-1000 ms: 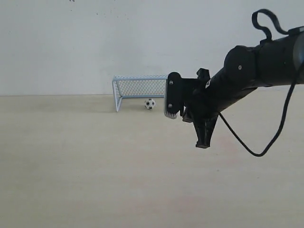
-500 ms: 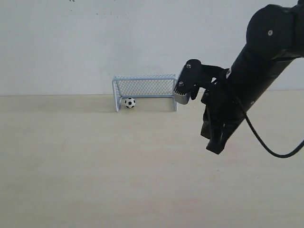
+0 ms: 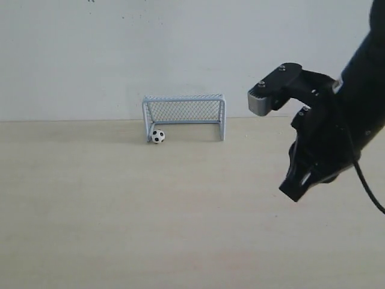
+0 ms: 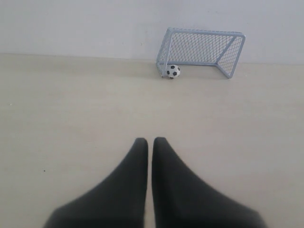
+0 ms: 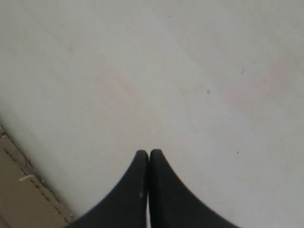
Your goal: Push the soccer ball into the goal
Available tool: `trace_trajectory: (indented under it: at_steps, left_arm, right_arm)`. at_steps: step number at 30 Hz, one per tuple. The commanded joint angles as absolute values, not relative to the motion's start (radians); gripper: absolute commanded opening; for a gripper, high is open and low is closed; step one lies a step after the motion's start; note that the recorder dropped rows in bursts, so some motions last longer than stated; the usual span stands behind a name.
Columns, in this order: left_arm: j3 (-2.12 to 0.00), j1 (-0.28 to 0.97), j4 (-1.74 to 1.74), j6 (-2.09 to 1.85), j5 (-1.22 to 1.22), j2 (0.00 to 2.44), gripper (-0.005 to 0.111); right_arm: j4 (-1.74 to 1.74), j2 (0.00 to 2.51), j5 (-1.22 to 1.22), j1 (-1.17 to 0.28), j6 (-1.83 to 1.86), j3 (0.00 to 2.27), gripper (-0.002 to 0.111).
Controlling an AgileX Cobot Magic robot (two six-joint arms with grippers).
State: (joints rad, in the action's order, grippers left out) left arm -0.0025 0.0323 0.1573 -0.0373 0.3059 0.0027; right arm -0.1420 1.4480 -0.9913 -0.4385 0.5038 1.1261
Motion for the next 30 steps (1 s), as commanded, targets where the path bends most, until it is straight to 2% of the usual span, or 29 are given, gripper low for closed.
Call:
trace_trajectory:
  at_steps: [1,8,16,30]
  left_arm:
    - [0.000,0.030,0.168,-0.030,0.304,0.000,0.004]
    - [0.000,0.030,0.168,-0.030,0.304,0.000,0.004]
    - [0.000,0.030,0.168,-0.030,0.304,0.000,0.004]
    - [0.000,0.030,0.168,-0.030,0.304,0.000,0.004]
  right_arm:
    - [-0.138,1.301,-0.905,-0.438,0.444,0.982,0.000]
    - [-0.138,1.040,-0.639,-0.438,0.262,0.745,0.000]
    - [-0.148,0.847,-0.421,-0.438,0.192,0.604,0.000]
    - [-0.149,0.800,-0.392,-0.438,0.192,0.598,0.000]
